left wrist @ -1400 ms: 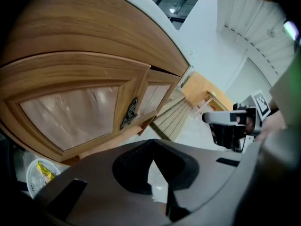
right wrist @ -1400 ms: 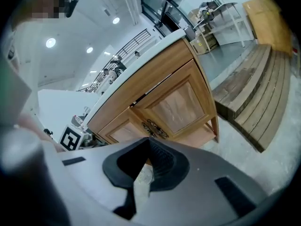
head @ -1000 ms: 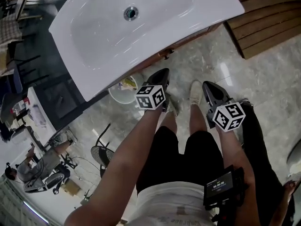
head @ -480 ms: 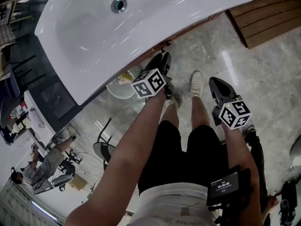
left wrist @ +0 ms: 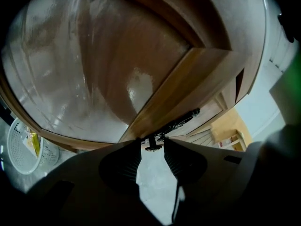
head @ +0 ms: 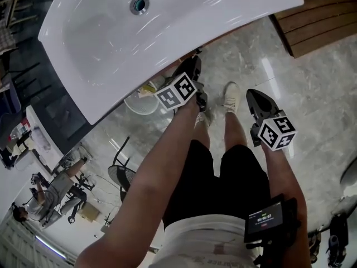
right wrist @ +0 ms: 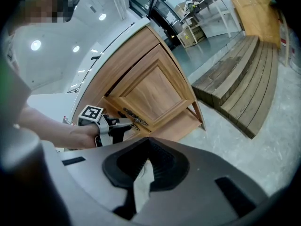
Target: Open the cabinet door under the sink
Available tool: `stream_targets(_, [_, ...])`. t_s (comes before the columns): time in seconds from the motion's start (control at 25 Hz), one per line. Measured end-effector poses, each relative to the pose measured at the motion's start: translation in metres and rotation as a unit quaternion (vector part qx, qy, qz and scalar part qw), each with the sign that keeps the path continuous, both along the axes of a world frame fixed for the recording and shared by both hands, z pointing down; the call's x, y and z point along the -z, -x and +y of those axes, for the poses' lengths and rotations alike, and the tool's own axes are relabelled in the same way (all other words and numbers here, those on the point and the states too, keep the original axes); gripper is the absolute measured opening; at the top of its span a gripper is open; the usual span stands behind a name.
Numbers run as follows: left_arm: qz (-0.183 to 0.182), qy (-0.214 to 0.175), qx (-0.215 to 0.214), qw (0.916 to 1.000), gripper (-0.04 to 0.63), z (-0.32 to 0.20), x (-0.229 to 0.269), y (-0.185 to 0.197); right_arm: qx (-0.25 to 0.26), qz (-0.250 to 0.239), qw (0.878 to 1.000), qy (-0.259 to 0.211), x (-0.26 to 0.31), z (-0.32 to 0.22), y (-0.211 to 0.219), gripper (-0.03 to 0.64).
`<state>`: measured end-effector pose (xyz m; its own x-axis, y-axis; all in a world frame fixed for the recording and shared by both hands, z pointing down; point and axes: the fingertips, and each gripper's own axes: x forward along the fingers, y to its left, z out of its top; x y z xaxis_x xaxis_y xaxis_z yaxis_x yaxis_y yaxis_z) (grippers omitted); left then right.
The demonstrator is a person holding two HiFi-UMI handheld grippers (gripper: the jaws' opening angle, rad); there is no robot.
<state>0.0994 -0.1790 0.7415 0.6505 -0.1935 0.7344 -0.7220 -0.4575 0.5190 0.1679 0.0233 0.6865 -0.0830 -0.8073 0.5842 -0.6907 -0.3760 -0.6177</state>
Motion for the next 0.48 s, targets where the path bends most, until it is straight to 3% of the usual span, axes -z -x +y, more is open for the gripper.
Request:
stream_targets(0.32, [-0.012,-0.022,0.019,0.9995,0.129,-0.002,0.000,0.001,0.014,0.002,1.000,0.004,-0.001,0.000,-0.007,0.013])
stream_targets(0.48, [-0.011,-0.010,0.013,0.9998,0.123,0.009,-0.001,0.008,0.020,-0.003,0.999,0.027,0.000,0.011,-0.002,0.014])
